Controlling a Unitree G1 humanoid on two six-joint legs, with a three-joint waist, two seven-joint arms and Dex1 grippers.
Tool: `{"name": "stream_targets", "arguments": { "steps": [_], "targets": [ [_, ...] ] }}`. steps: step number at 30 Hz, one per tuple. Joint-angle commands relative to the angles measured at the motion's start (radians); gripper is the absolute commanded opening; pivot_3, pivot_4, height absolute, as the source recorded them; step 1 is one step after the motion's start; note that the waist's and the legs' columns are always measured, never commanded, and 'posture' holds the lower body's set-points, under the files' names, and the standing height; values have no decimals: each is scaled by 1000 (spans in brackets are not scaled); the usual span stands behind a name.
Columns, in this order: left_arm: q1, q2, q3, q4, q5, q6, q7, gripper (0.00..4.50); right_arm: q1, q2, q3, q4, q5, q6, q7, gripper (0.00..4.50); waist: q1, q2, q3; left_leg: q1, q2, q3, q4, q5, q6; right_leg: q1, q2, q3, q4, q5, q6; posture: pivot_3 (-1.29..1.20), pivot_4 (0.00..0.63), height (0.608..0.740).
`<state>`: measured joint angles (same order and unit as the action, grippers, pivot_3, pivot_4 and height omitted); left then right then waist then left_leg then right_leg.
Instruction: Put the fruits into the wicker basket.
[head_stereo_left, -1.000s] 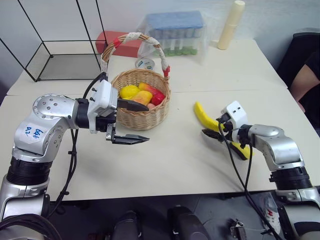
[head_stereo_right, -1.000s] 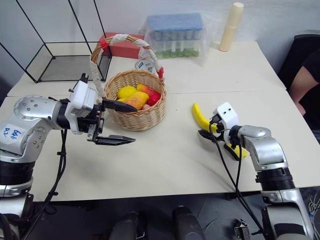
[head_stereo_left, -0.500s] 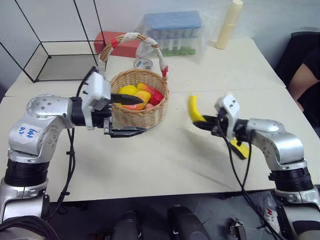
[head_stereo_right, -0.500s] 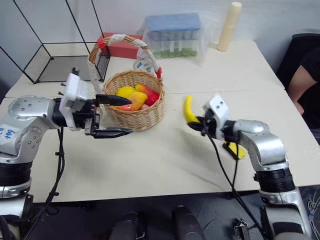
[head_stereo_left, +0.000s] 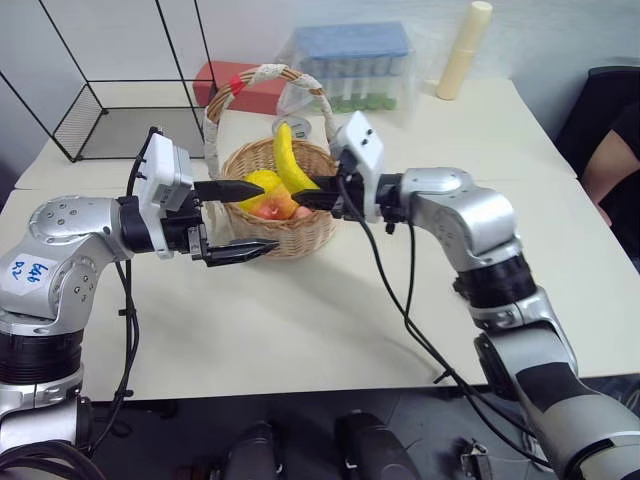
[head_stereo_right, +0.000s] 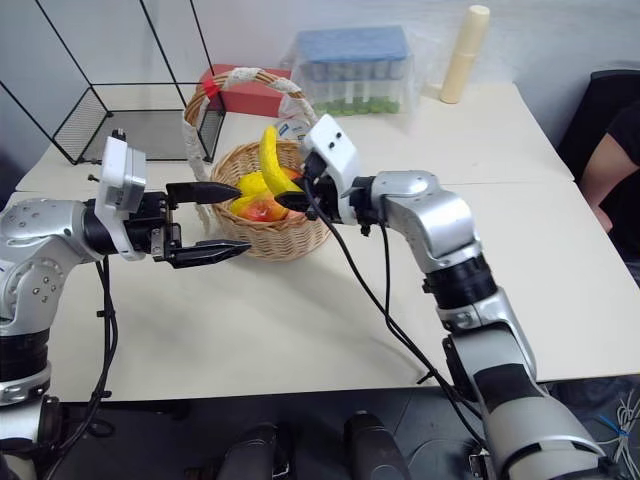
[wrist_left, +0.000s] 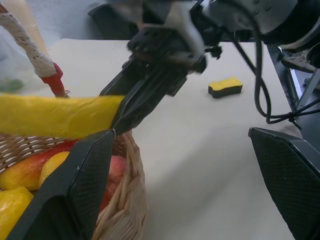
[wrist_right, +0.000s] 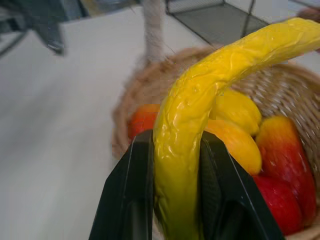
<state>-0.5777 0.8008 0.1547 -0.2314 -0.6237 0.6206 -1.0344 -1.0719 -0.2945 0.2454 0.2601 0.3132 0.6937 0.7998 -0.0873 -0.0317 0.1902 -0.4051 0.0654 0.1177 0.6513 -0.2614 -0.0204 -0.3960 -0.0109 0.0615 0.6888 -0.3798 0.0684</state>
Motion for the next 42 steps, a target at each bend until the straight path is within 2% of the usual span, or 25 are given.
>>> {"name": "stream_targets", "arguments": {
  "steps": [1, 6, 10, 13, 17, 23, 26, 34, 38, 42],
  "targets": [
    [5, -3, 20, -47, -17, -12, 19, 4500, -72, 52, -30, 67, -34, -60, -47, 1729, -3, 0, 0, 0, 0, 0, 0, 0, 0, -1, 0, 0, 1, 0, 0, 0, 150, 740],
    [20, -8, 25, -56, -18, -13, 33, 4500, -26, 29, -119, -126, 31, 0, -49, 3324, 1, 0, 0, -1, 1, 0, -2, 0, -1, -2, 0, 0, 1, 0, 0, 0, 150, 740],
    [20, -6, 27, -52, -20, -15, 33, 4500, 53, -36, -243, -321, 134, 142, -85, 3324, 10, 0, 0, -2, 0, -2, -1, 0, 0, -1, -1, -1, 0, 0, 0, 0, 150, 740],
    [7, -4, 19, -33, -13, -22, 25, 4500, 92, -73, -278, -351, 108, 150, -148, 3324, 7, 0, 0, -1, 0, -2, 0, 0, 0, 1, -1, -2, -1, 0, 0, 0, 150, 740],
    [-21, -13, -3, -10, 3, -38, 20, 4500, 73, -51, -275, -236, 40, 72, -237, 3324, -3, 0, 0, -1, 0, 0, -1, 1, -1, 0, 1, 0, 0, 0, 0, 0, 150, 740],
    [-50, -19, -17, 11, 5, -49, 19, 4500, -12, 21, -235, -31, -18, -63, -246, 3324, -15, 0, 0, 0, 1, 1, -3, 1, -2, -2, 2, 1, 1, 0, 0, 0, 150, 740],
    [-54, -16, -27, 19, 23, -69, 13, 4500, -75, 75, -201, 156, -75, -187, -253, 3324, -20, 0, 0, 0, 1, 1, -3, 1, -2, -2, 1, 1, 0, 0, -1, 0, 150, 740],
    [-33, -13, -11, -6, 15, -65, 31, 4500, -206, 159, -214, 497, -132, -377, -249, 3324, -24, 0, 0, -1, 0, 1, -3, 1, -2, -2, 1, 1, 0, 0, -1, 0, 150, 740],
    [-26, -10, -7, -16, 11, -62, 39, 4500, -238, 169, -219, 598, -160, -456, -260, 2038, -24, 0, 0, -1, 1, 1, -3, 1, -2, -2, 1, 0, 1, 0, -1, 0, 150, 740],
    [-26, -12, -7, -20, 8, -60, 46, 4500, -236, 165, -224, 612, -171, -502, -252, 627, -24, 0, 0, -1, 1, 1, -3, 1, -2, -2, 1, 0, 1, 0, -1, 0, 150, 740]
  ]
}}
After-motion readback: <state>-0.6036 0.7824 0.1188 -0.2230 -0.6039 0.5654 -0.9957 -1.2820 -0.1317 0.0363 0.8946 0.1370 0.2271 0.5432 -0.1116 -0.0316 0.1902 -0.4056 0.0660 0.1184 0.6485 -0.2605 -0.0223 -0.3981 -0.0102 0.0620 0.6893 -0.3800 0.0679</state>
